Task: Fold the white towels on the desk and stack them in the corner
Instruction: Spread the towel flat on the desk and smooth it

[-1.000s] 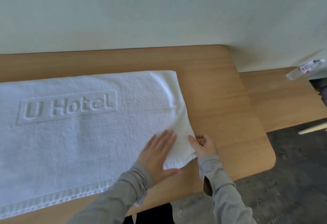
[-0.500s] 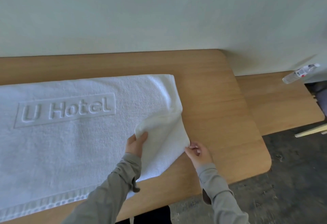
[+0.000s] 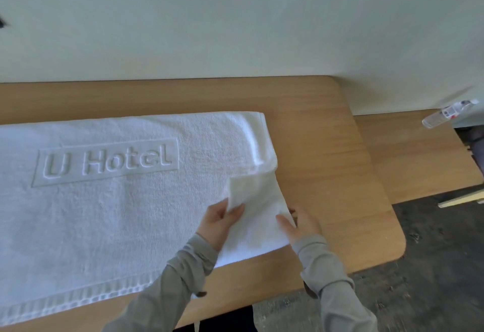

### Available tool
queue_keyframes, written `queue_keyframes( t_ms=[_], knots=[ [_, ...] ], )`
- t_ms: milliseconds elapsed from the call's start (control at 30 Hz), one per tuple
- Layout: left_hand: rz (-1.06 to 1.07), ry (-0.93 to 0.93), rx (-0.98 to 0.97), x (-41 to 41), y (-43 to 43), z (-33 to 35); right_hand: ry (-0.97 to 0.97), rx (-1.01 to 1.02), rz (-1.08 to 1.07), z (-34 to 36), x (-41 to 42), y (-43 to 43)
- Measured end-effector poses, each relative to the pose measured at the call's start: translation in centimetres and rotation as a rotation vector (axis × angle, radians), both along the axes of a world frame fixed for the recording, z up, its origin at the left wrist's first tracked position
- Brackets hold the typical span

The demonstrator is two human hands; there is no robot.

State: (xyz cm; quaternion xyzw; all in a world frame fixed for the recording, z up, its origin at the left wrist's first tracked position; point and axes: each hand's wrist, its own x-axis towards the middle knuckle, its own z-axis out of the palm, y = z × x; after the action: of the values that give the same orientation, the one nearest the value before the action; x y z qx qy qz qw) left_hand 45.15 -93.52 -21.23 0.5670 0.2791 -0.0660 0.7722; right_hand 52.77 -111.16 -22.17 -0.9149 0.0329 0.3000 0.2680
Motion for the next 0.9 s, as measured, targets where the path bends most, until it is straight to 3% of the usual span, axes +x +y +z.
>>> queue_keyframes(
  t_ms=[67, 167, 233, 467, 900],
  knots=[
    [-0.254, -0.063, 0.187, -0.5, -2.3, -1.1, 0.08, -0.033, -0.037, -1.3, -1.1, -1.0],
    [-0.673, -0.229, 0.666, -1.3, -4.4, -3.7, 0.133, 0.139, -0.238, -2.4, -2.4, -2.1],
    [-0.79, -0.274, 0.876, -1.7, -4.4, -4.6, 0.103, 0.257, -0.383, -2.4, -2.7, -2.7],
    [-0.571, -0.434, 1.267, -1.8, -4.4, -3.9, 0.219, 0.499, -0.634, -1.6, -3.0, -3.0],
    [-0.693, -0.405, 1.438, 1.5, -8.5, -3.5, 0.232, 0.517, -0.599, -2.0, -3.1, -3.3]
  ],
)
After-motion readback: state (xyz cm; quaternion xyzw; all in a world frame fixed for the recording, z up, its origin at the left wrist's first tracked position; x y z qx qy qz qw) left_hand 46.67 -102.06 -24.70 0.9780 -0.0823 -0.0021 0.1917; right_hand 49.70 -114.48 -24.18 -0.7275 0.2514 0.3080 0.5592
